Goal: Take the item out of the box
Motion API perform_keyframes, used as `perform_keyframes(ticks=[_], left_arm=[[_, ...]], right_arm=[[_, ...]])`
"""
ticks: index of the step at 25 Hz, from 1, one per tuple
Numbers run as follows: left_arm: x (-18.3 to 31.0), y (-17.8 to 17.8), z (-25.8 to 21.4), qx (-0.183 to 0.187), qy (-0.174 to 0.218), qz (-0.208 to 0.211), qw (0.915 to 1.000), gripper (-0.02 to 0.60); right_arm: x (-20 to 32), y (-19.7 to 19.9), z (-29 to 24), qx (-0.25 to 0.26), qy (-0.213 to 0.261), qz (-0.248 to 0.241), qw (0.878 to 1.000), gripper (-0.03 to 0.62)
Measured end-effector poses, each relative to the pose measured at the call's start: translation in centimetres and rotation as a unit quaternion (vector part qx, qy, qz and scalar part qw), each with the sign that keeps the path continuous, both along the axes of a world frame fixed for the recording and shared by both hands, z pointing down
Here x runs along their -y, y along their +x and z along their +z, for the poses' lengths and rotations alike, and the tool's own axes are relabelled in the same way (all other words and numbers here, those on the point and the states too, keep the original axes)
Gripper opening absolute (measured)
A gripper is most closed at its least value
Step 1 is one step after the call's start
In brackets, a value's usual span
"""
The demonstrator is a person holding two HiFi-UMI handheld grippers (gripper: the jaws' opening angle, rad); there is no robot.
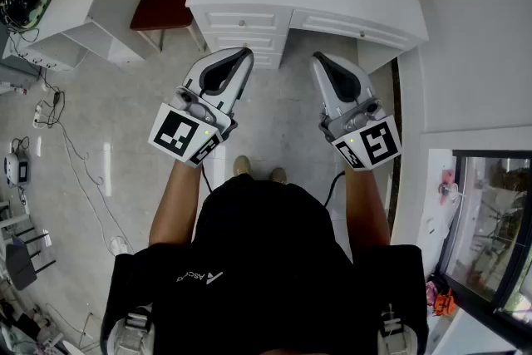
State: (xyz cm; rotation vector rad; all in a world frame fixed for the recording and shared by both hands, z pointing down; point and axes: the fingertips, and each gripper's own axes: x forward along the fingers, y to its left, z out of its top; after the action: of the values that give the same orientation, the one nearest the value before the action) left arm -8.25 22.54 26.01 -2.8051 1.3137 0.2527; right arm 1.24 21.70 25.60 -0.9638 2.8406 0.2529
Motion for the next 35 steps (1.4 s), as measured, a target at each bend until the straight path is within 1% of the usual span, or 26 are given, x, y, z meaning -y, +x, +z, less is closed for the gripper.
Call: perform_keyframes(ticks=[7,12,15,21,24,26,30,35], left_arm=[[0.2,-0.5,0.2,-0.002,0.002,0.004,1.0000,-0.001],[0.7,-1.6,0.4,-0.007,0.001,0.005,1.0000,-0.001],[1.0,-2.8,0.5,-0.013,0.002,0.004,0.9999,-0.002],[2.2,-6.9,1.1,-0.026,0.004,0.012,0.9996,-0.002],[3.6,-8.8,1.6,-0.027,0.004,0.019,0.9994,-0.002],[4.7,-9.4,1.8,-0.027,0.001,0.024,0.9994,-0.002],[7.4,-9.3,2.2,-0.025,-0.001,0.036,0.9991,0.000],[12.4,-8.7,3.2,-0.009,-0.003,0.036,0.9993,-0.002]], right_arm=[[-0.1,-0.9,0.3,-0.009,0.007,-0.003,1.000,0.000],[0.3,-1.5,0.2,0.004,0.007,0.001,1.000,0.002],[0.7,-2.2,0.1,0.003,0.007,0.008,1.000,0.002],[1.8,-4.7,0.5,-0.008,0.001,0.029,1.000,0.002],[2.7,-5.6,0.9,-0.009,-0.003,0.047,0.999,0.002],[3.4,-5.9,1.2,-0.013,-0.007,0.055,0.998,0.002],[5.6,-5.4,1.9,-0.023,-0.015,0.069,0.997,0.002],[10.6,-4.5,2.8,-0.025,-0.011,0.071,0.997,0.002]])
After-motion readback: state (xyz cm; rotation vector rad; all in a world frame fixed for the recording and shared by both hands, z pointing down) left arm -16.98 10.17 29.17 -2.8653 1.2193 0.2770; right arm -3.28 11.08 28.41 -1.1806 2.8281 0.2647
